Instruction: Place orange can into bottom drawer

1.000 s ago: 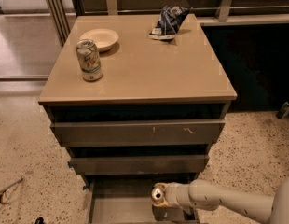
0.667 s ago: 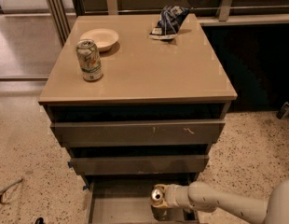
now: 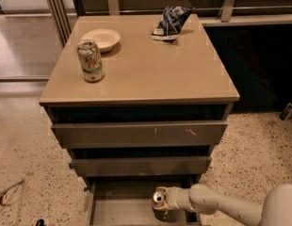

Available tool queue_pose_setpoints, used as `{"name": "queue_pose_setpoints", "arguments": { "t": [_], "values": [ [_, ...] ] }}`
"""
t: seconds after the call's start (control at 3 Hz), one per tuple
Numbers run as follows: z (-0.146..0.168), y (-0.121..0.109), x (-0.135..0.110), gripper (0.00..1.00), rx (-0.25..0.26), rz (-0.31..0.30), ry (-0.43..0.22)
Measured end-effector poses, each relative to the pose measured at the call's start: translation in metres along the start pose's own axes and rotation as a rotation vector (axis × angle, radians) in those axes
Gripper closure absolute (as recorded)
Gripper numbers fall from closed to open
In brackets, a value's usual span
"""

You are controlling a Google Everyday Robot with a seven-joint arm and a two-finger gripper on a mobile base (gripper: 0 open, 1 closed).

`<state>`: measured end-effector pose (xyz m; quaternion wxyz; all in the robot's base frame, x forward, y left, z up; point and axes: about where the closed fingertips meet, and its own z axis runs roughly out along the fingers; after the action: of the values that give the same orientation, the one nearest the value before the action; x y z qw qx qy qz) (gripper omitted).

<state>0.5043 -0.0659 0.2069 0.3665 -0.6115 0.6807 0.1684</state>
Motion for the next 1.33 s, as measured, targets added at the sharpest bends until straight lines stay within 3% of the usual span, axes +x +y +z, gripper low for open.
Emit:
{"name": "queue_pose_setpoints", "arguments": {
  "t": [1.0, 1.33],
  "values": [
    [0.023, -0.005, 0.024, 1.00, -0.018, 0.008, 0.013],
    [0.024, -0.005, 0.026, 0.88, -0.020, 0.010, 0.014]
  ]
}}
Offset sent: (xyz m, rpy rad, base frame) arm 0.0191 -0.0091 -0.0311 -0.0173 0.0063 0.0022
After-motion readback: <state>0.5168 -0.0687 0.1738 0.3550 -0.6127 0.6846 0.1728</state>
